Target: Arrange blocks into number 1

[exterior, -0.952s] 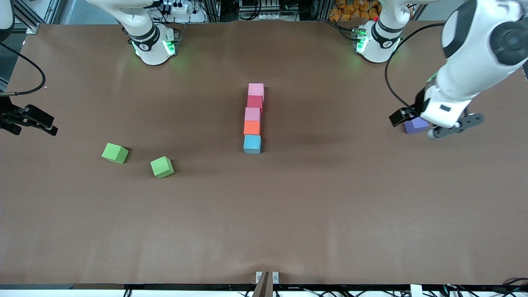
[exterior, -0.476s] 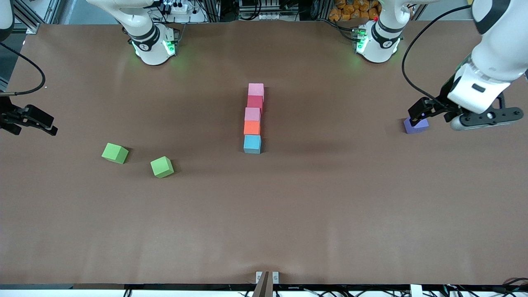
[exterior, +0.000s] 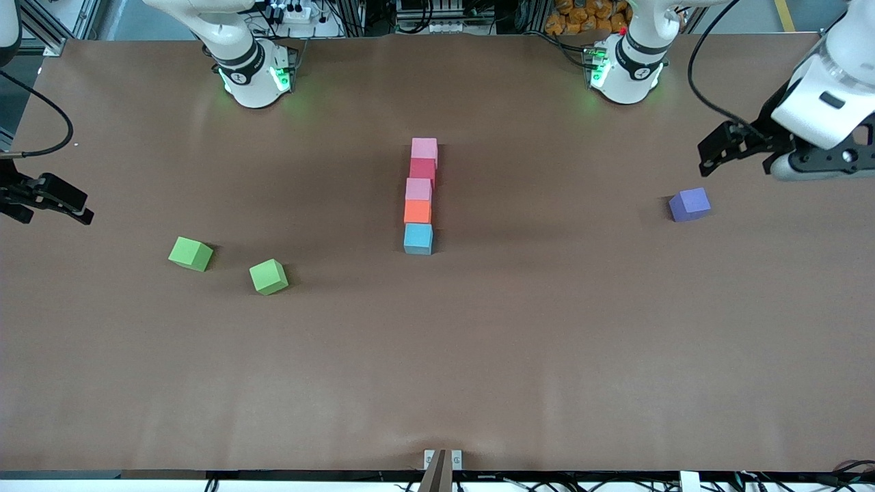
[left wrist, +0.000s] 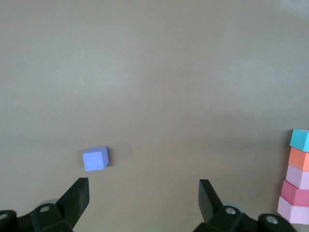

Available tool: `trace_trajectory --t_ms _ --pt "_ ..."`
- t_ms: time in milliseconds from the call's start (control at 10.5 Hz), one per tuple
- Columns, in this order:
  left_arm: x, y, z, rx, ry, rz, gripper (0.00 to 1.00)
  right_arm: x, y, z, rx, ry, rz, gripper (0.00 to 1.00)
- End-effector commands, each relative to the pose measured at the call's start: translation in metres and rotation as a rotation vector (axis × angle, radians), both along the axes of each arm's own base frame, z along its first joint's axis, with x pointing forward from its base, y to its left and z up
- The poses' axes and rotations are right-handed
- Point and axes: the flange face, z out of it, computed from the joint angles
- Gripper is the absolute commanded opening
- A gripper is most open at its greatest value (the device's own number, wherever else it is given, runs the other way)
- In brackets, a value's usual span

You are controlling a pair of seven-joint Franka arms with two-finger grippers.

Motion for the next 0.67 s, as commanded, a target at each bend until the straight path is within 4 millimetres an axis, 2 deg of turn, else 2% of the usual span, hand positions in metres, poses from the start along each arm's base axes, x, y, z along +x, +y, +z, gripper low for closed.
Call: trace_trajectory --t_ms 0,571 --pt "-0.0037 0.0029 0.0132 -0.004 0.02 -0.02 1.0 0.0023 -0.0016 0.0053 0.007 -0.004 0.003 1.0" --pt "-0.0055 -0.002 0.0146 -0.004 0.024 -0.083 1.0 0.0019 -0.0033 0.0058 0.007 -0.002 0.0 1.0"
